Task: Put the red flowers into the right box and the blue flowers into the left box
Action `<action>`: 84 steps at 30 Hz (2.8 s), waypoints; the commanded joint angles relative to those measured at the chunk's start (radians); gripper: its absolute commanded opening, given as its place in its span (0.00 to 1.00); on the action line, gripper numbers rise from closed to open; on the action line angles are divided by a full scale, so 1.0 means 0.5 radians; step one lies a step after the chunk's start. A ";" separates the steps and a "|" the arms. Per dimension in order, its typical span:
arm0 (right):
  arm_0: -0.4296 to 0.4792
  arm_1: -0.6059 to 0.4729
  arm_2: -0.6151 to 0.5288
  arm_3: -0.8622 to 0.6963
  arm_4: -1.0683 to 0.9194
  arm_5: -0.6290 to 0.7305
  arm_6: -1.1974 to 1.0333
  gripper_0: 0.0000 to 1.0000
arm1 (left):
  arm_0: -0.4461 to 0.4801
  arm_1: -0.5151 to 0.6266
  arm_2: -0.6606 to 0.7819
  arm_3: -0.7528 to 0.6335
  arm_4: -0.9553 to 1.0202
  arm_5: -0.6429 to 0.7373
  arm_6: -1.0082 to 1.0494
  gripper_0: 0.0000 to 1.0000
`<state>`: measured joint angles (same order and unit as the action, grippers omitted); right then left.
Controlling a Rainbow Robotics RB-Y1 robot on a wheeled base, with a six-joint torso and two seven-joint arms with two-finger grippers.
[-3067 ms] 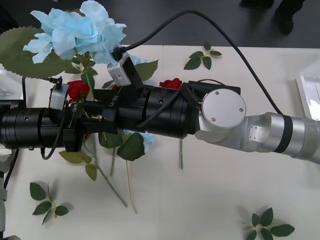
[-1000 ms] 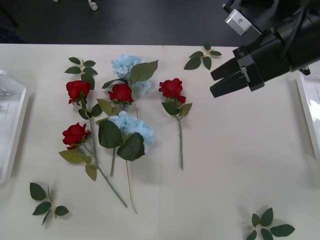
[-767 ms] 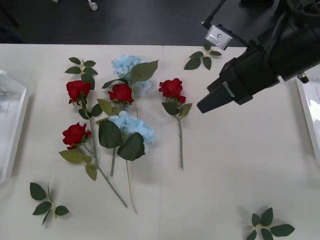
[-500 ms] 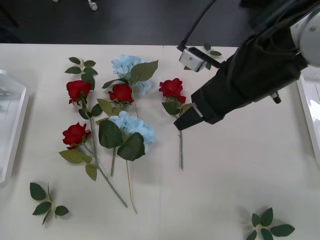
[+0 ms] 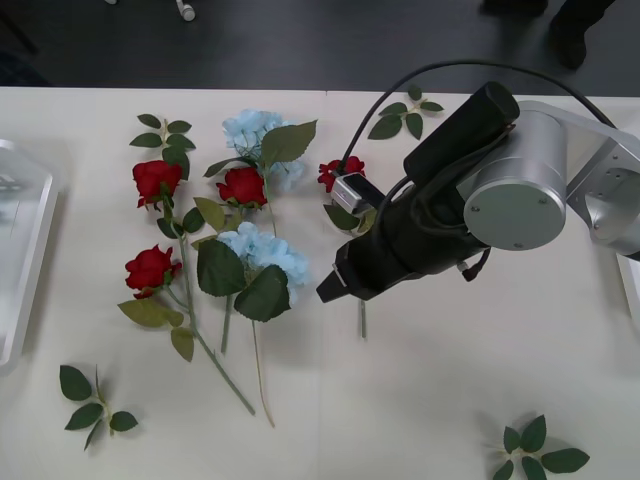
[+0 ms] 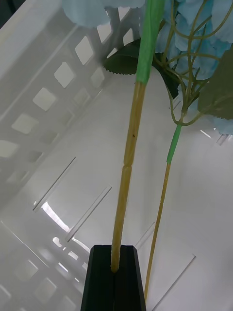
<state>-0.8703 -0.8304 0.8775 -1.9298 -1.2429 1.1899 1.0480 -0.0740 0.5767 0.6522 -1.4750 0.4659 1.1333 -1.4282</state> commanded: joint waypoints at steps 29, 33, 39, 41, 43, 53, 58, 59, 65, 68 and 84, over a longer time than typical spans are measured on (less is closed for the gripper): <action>-0.119 0.633 -0.040 1.006 0.694 0.157 -0.534 1.00 | 0.271 0.068 -0.004 -0.980 0.439 0.789 0.212 1.00; -0.119 0.697 -0.037 1.104 0.774 0.142 -0.537 1.00 | 0.335 0.068 -0.065 -1.189 0.587 0.933 0.295 1.00; -0.119 0.796 -0.037 1.267 0.878 0.099 -0.525 1.00 | 0.338 0.061 -0.369 -1.459 0.706 1.034 0.577 1.00; -0.119 0.814 -0.034 1.304 0.906 0.081 -0.525 1.00 | 0.326 0.025 -0.467 -1.505 0.694 1.034 0.654 1.00; -0.119 0.836 -0.034 1.344 0.924 0.059 -0.522 1.00 | 0.304 -0.058 -0.544 -1.545 0.654 1.034 0.715 1.00; -0.119 0.860 0.077 1.424 0.998 -0.060 -0.534 1.00 | 0.215 -0.417 -0.946 -1.581 0.145 1.034 0.712 1.00; -0.119 0.857 0.083 1.433 0.992 -0.060 -0.513 0.56 | 0.160 -0.494 -1.123 -1.502 -0.131 1.034 0.715 1.00; -0.116 0.857 0.080 1.436 0.998 -0.057 -0.510 0.37 | 0.139 -0.503 -1.151 -1.468 -0.174 1.034 0.715 1.00; -0.119 0.857 0.083 1.460 1.001 -0.057 -0.485 0.00 | 0.044 -0.512 -1.271 -1.284 -0.337 1.004 0.718 1.00; -0.119 0.851 0.080 1.463 1.001 -0.057 -0.476 0.00 | 0.022 -0.518 -1.314 -1.186 -0.383 0.942 0.721 1.00; -0.165 0.431 -0.270 0.887 0.740 0.535 -0.399 0.00 | -0.024 -0.543 -1.397 -0.756 -0.481 0.593 0.718 0.95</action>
<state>-0.9110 -0.5606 0.7746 -1.4216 -0.8499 1.4228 0.8197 -0.0567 0.3173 -0.0272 -1.8653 0.2354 1.4523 -1.1094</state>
